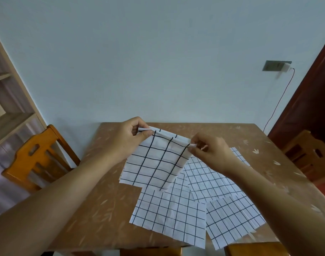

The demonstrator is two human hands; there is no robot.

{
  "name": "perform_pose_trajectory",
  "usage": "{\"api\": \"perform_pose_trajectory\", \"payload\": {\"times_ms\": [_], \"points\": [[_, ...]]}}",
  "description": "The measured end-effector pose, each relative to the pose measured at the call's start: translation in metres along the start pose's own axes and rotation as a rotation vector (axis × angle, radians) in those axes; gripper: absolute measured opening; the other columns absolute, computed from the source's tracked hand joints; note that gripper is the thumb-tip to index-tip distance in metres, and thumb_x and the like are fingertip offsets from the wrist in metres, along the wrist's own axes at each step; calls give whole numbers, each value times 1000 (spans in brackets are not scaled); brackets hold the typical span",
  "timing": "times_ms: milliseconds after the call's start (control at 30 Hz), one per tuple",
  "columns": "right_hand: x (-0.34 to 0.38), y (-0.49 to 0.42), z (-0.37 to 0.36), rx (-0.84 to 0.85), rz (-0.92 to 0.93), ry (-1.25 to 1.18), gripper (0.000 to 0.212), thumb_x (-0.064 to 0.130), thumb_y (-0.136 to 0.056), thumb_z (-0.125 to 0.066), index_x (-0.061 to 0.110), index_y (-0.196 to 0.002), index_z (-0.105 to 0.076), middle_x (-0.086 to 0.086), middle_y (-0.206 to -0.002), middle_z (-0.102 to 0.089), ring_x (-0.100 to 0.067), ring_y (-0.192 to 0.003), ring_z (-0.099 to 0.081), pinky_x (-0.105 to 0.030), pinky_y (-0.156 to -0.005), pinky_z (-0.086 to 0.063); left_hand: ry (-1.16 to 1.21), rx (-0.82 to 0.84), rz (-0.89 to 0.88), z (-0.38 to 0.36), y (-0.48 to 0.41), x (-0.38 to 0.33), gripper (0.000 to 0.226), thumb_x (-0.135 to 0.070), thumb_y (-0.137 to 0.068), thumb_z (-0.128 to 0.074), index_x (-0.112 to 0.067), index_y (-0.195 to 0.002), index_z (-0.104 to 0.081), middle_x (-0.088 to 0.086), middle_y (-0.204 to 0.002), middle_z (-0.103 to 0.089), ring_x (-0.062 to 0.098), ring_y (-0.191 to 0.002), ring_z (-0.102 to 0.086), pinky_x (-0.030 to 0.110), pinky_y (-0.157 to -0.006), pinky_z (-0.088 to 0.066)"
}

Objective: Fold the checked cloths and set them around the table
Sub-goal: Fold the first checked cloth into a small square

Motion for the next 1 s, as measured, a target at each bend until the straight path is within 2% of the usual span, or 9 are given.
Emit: {"api": "perform_pose_trajectory", "payload": {"times_ms": [100,233,367,467,533,667,833,933,1000], "points": [[-7,-1,0,0,-30,3,11,30,-93,-71,29,-83,-67,11,-77,-71,-5,-77,-68,-30,-75,-57,-7,30,2,0,-1,3,11,-18,-90,-76,-23,-84,-68,19,-88,-68,26,-74,-56,46,-71,-48],[-15,-1,4,-73,-129,-217,15,26,-93,-74,24,-81,-65,21,-68,-67,2,-68,-63,-12,-64,-46,2,44,23,-3,0,6,23,-17,-91,-75,-33,-105,-67,7,-87,-74,28,-79,-62,46,-83,-54],[-15,2,5,-118,-130,-381,10,14,-94,-72,21,-90,-65,7,-68,-70,-6,-63,-62,-24,-65,-49,41,30,60,-4,0,10,22,-13,-88,-77,-30,-101,-72,5,-98,-77,29,-87,-66,39,-86,-53],[-17,5,7,-141,-148,-447,21,12,-95,-71,27,-108,-63,-10,-67,-63,-6,-53,-50,-18,-52,-41,41,20,96,-5,1,13,15,-12,-87,-77,-22,-98,-75,3,-100,-78,34,-98,-69,45,-91,-56],[-19,4,9,-163,-161,-438,17,11,-94,-72,21,-106,-66,-2,-67,-64,-4,-54,-56,-19,-56,-44,52,15,111,-6,-1,17,14,-12,-89,-76,-24,-97,-76,-1,-97,-78,25,-91,-71,38,-85,-56],[-24,4,7,-152,-208,-538,7,5,-93,-71,11,-92,-70,-7,-83,-80,-26,-85,-76,-40,-85,-58,99,-3,131,-9,-1,19,16,-7,-94,-70,-22,-94,-75,-10,-85,-74,-4,-64,-58,12,-61,-44],[-22,7,1,-175,-262,-787,18,0,-98,-63,15,-87,-67,0,-73,-75,-16,-76,-73,-38,-80,-58,146,-29,121,-11,2,15,9,-8,-96,-67,-15,-95,-73,-6,-77,-68,-1,-60,-52,12,-58,-41],[-18,6,2,-218,-212,-707,25,8,-97,-66,26,-80,-69,-1,-70,-70,-19,-73,-66,-51,-82,-56,-63,-16,52,-10,5,4,6,-9,-98,-63,-10,-97,-70,-3,-75,-60,-1,-55,-44,8,-53,-34],[-11,3,6,-228,-162,-596,19,16,-96,-69,27,-79,-67,4,-63,-60,-16,-67,-54,-45,-72,-49,-276,37,-35,-14,9,-8,6,-11,-97,-63,-15,-96,-68,-9,-79,-61,-5,-60,-50,6,-56,-37]]}}
Point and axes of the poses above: each hand's wrist, its own y-axis away from the middle knuckle, its own z-axis out of the back of the hand, x = y × z, the point moved 9 cm from there along -y, towards the middle knuckle
